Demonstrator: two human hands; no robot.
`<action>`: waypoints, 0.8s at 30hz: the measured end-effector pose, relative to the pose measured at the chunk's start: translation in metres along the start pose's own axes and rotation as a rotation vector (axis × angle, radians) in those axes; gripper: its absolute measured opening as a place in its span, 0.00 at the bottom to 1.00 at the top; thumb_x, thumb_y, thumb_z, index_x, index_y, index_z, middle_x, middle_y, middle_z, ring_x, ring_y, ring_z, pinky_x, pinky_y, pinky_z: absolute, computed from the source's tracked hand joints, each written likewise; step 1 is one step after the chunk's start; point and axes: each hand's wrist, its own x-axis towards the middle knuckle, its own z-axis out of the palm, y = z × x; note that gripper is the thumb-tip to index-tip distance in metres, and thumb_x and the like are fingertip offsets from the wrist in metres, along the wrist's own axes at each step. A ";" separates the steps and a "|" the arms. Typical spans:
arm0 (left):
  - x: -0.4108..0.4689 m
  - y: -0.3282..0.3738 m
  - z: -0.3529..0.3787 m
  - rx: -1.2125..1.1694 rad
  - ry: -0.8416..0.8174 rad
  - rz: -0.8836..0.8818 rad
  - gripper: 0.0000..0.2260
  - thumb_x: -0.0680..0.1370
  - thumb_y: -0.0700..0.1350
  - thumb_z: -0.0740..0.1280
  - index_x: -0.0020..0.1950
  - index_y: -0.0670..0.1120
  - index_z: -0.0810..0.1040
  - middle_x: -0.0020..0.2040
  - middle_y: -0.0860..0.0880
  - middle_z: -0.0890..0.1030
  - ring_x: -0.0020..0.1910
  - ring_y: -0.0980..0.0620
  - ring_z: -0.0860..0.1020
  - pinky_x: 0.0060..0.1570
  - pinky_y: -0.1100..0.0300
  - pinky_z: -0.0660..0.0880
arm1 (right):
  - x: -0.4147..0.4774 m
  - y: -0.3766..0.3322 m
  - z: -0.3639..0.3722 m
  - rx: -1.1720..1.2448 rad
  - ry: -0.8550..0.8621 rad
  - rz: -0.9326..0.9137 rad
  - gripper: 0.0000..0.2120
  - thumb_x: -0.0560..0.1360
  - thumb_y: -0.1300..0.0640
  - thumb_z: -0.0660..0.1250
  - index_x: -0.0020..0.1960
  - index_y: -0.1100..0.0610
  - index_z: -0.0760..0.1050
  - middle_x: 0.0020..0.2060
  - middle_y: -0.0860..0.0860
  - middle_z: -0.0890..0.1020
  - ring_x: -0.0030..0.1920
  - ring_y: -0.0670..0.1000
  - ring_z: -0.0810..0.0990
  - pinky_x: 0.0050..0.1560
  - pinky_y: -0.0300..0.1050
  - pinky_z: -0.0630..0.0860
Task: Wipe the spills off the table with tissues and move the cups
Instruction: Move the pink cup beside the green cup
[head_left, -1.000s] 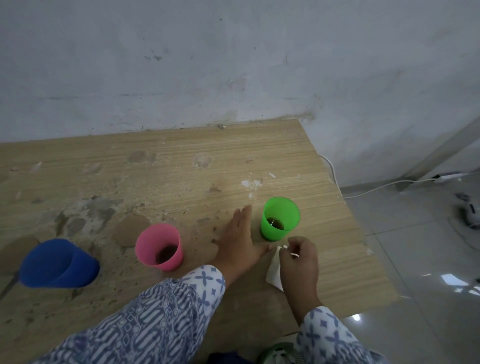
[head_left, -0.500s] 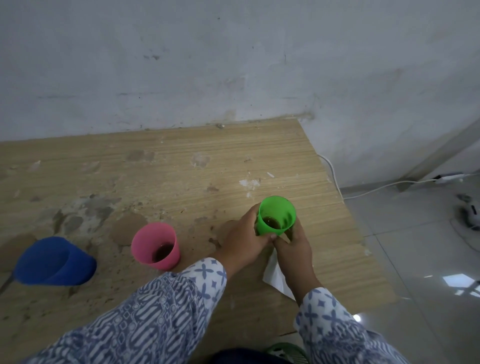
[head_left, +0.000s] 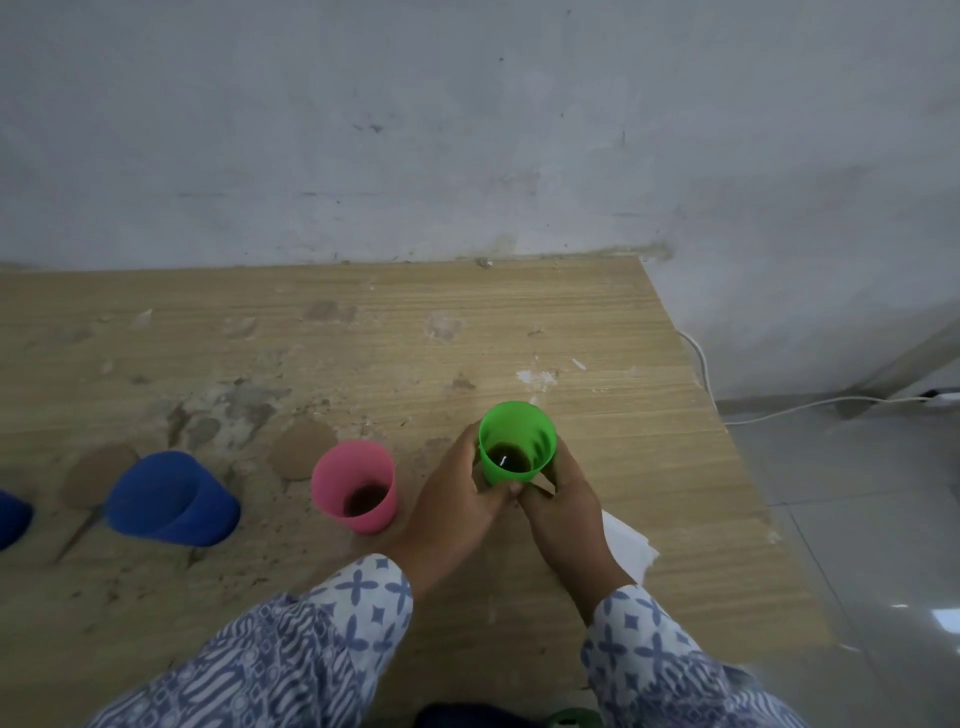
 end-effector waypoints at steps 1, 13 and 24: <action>-0.001 -0.002 -0.001 -0.004 0.008 -0.004 0.28 0.72 0.45 0.73 0.65 0.65 0.65 0.59 0.65 0.74 0.60 0.70 0.71 0.58 0.67 0.70 | 0.000 -0.001 0.002 0.004 -0.009 -0.004 0.27 0.70 0.64 0.67 0.62 0.40 0.69 0.50 0.39 0.79 0.51 0.36 0.75 0.45 0.28 0.70; -0.007 -0.016 -0.006 -0.040 -0.012 -0.070 0.29 0.73 0.46 0.73 0.69 0.60 0.64 0.60 0.64 0.74 0.58 0.73 0.71 0.56 0.71 0.71 | -0.005 -0.009 0.007 -0.022 -0.054 -0.006 0.25 0.72 0.66 0.67 0.62 0.44 0.69 0.44 0.34 0.75 0.43 0.28 0.71 0.37 0.18 0.66; -0.014 -0.001 -0.007 0.091 0.026 -0.080 0.40 0.73 0.46 0.73 0.77 0.50 0.51 0.75 0.50 0.62 0.73 0.54 0.62 0.70 0.56 0.64 | -0.005 -0.004 0.013 -0.053 0.002 0.013 0.29 0.70 0.66 0.67 0.66 0.47 0.66 0.58 0.46 0.76 0.58 0.41 0.74 0.53 0.30 0.72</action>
